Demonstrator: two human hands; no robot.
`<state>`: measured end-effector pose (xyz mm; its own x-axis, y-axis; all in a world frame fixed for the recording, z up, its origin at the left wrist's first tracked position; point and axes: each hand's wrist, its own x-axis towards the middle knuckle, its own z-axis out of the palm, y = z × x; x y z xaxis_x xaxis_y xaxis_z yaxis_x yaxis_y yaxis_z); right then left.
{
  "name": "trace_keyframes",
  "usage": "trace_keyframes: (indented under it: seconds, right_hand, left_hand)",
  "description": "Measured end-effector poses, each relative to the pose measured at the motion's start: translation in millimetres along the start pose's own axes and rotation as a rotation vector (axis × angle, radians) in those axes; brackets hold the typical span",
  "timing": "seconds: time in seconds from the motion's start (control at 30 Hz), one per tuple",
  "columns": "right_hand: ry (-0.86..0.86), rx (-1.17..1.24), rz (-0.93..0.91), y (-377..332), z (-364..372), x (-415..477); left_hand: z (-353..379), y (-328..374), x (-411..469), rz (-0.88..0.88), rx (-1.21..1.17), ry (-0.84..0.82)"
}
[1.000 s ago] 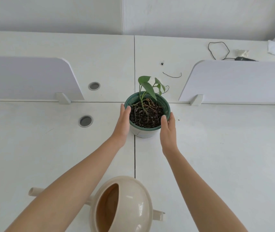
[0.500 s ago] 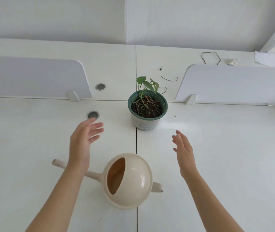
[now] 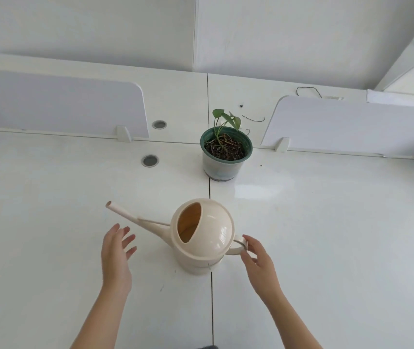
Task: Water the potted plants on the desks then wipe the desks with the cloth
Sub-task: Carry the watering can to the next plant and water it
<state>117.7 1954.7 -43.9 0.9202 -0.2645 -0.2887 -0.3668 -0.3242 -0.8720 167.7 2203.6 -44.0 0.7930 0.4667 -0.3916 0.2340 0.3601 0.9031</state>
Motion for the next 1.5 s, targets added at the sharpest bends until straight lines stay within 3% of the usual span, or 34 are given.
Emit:
trace_keyframes:
  seconds: [0.17,0.5,0.9,1.1,1.5]
  right_hand:
    - [-0.004,-0.131,0.009,0,8,4]
    - [0.063,-0.122,0.050,-23,13,-3]
    - [0.092,-0.148,-0.091,-46,-19,-79]
    - [-0.011,-0.129,-0.197,-41,-29,-116]
    - [-0.441,-0.019,-0.295,-19,2,-194]
  left_hand:
    - [16,-1,9,-0.038,0.015,-0.206]
    - [19,14,3,-0.047,0.002,-0.246]
    - [-21,47,-51,0.111,0.017,-0.345]
    - [-61,41,-99,0.154,0.019,-0.245]
    - [-195,7,-233,0.216,-0.020,0.203]
